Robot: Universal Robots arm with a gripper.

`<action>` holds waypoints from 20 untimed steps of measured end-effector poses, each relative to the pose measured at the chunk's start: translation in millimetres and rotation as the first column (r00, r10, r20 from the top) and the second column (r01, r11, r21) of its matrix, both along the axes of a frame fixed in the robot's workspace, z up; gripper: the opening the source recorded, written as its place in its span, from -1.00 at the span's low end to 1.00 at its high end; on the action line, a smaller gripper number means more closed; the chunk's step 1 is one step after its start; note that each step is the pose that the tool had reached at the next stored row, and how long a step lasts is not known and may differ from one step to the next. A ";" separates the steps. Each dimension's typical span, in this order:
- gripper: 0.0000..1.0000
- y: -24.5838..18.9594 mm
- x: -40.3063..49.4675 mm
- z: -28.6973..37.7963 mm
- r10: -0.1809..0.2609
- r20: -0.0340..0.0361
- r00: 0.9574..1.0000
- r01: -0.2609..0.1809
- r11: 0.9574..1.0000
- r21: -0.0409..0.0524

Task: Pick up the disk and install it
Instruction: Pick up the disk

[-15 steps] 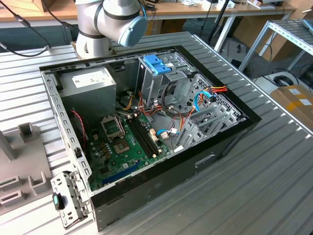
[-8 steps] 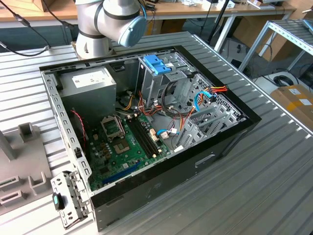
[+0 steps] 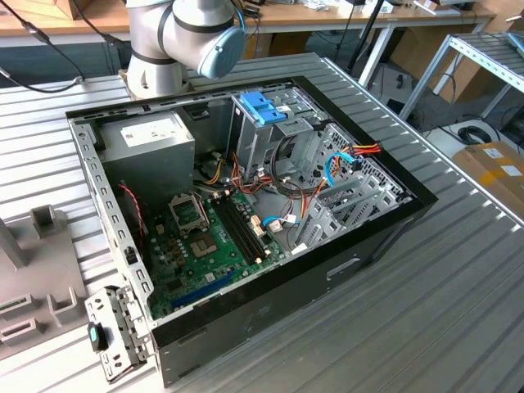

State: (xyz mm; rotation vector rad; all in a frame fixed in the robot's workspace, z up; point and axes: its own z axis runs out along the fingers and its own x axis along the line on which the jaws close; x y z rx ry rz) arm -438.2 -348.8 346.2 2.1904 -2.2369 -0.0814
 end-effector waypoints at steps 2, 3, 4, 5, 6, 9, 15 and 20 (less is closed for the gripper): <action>-0.26 0.0 0.0 0.9 0.000 0.000 1.000 0.000 1.000 0.000; -0.26 0.0 0.0 1.3 0.000 0.000 1.000 0.000 1.000 0.000; -0.26 0.0 0.0 2.0 0.000 0.000 1.000 0.000 1.000 0.000; -0.26 0.0 0.0 2.9 0.000 0.000 1.000 0.000 1.000 0.000; -0.26 0.0 0.0 3.4 0.000 0.000 1.000 0.000 1.000 0.000; -0.26 0.0 0.0 4.4 0.000 0.000 1.000 0.000 1.000 0.000; -0.26 0.0 0.0 6.7 0.000 0.000 1.000 0.000 1.000 0.000; -0.26 0.0 0.0 8.3 0.000 0.000 1.000 0.000 1.000 0.000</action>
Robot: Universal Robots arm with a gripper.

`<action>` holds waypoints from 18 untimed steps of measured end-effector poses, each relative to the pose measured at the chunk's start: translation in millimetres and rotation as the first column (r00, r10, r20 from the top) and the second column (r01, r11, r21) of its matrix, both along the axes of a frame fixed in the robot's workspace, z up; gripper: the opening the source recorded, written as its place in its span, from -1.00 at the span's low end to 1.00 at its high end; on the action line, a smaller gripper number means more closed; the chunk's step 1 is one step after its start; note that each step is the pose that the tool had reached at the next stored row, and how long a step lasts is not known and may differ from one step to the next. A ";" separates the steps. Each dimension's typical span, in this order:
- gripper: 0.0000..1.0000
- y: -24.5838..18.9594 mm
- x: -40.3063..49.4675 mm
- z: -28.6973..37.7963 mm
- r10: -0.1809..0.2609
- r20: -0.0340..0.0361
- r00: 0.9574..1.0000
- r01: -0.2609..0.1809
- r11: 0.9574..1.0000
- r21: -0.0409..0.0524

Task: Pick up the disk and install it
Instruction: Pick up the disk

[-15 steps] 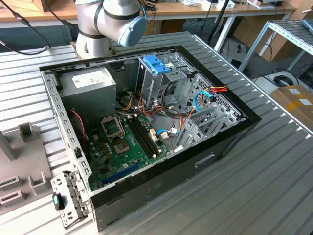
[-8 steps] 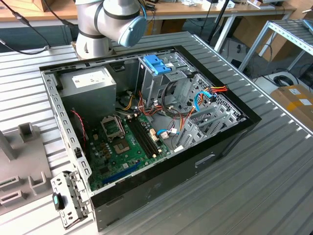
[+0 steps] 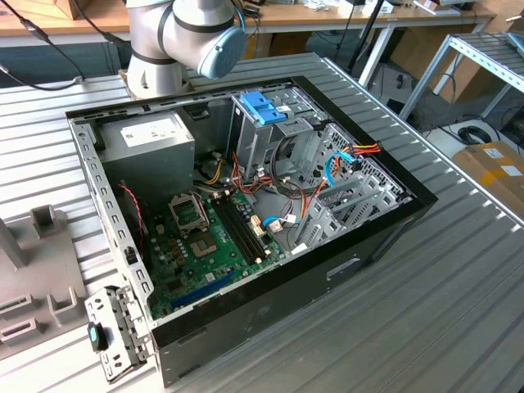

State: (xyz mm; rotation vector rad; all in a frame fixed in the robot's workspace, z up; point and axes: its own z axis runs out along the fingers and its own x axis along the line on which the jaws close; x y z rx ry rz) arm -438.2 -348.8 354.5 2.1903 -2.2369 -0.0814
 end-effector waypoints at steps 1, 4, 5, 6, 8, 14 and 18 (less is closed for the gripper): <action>-0.26 0.0 0.0 0.4 0.000 0.000 1.000 0.000 1.000 0.000; -0.26 0.0 0.0 1.8 0.000 0.000 1.000 0.000 1.000 0.000; -0.26 0.0 0.0 2.3 0.000 0.000 1.000 0.000 1.000 0.000; -0.26 0.0 0.0 2.9 0.000 0.000 1.000 0.000 1.000 0.000; -0.26 0.0 0.0 4.0 0.000 0.000 1.000 0.000 1.000 0.000; -0.26 0.0 0.0 6.6 0.000 0.000 1.000 0.000 1.000 0.000; -0.26 0.0 0.0 8.4 0.000 0.000 1.000 0.000 1.000 0.000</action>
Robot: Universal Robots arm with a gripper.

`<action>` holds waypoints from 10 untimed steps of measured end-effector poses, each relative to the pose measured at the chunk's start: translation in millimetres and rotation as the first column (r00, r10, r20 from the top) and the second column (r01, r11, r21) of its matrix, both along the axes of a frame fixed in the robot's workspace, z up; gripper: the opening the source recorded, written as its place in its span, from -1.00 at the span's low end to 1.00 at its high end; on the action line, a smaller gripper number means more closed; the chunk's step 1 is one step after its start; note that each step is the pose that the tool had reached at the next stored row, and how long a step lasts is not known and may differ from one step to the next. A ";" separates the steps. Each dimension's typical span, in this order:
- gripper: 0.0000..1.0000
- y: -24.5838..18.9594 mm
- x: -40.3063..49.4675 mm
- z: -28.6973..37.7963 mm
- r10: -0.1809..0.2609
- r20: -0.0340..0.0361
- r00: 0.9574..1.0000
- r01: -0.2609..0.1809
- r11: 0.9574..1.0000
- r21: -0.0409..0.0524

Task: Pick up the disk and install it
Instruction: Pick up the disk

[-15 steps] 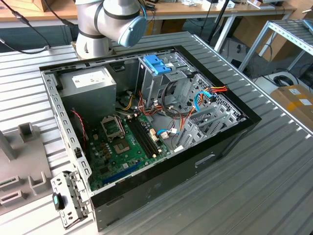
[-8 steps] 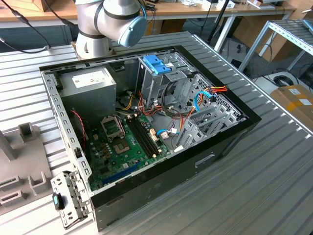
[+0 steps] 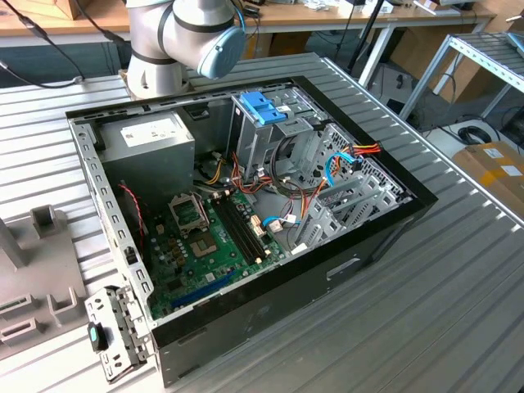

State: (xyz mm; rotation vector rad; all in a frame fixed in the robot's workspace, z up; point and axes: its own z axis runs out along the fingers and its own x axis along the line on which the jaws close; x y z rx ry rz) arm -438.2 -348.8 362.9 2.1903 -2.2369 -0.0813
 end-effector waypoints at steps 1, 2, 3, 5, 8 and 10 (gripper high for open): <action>-0.26 0.0 0.0 0.5 0.000 0.000 1.000 0.000 1.000 0.000; -0.26 0.0 0.0 1.2 0.000 0.000 1.000 0.000 1.000 0.000; -0.26 0.0 0.0 2.0 0.000 0.000 1.000 0.000 1.000 0.000; -0.26 0.0 0.0 3.0 0.000 0.000 1.000 0.000 1.000 0.000; -0.26 0.0 0.0 4.9 0.000 0.000 1.000 0.000 1.000 0.000; -0.26 0.0 0.0 6.3 0.000 0.000 1.000 0.000 1.000 0.000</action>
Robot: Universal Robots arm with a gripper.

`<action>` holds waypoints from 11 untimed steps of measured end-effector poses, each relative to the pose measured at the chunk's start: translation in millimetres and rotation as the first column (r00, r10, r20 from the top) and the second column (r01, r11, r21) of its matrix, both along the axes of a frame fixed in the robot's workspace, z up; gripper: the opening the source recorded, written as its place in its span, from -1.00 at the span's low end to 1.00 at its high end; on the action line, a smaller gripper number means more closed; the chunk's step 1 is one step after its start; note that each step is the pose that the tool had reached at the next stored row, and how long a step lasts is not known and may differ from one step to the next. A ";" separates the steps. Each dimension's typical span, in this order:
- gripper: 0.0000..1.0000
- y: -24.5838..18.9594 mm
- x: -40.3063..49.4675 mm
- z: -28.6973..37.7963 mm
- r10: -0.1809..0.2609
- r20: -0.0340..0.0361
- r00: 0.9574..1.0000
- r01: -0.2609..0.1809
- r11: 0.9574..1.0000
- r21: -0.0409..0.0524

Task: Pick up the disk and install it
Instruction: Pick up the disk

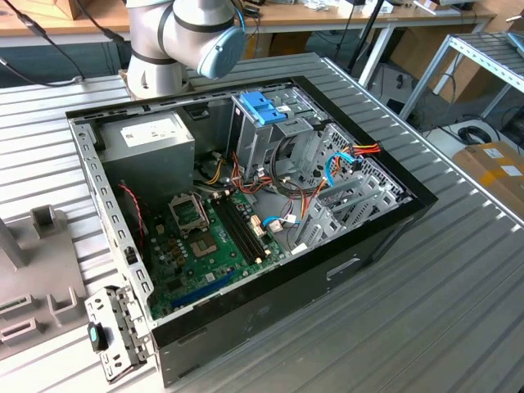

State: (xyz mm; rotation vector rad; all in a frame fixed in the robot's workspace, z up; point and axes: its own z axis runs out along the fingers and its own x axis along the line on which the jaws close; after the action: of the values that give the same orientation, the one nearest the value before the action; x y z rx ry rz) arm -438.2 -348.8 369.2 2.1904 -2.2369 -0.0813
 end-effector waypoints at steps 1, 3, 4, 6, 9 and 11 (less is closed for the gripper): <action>-0.26 0.0 0.0 1.1 0.000 0.000 1.000 0.000 1.000 0.000; -0.26 0.0 0.0 2.3 0.000 0.000 1.000 0.000 1.000 0.000; -0.26 0.0 0.0 3.3 0.000 0.000 1.000 0.000 1.000 0.000; -0.26 0.0 0.0 4.8 0.000 0.000 1.000 0.000 1.000 0.000; -0.26 0.0 0.0 7.4 0.000 0.000 1.000 0.000 1.000 0.000; -0.26 0.0 0.0 8.9 0.000 0.000 1.000 0.000 1.000 0.000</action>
State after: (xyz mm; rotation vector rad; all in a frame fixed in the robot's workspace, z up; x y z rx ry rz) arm -438.2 -348.8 378.1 2.1904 -2.2369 -0.0813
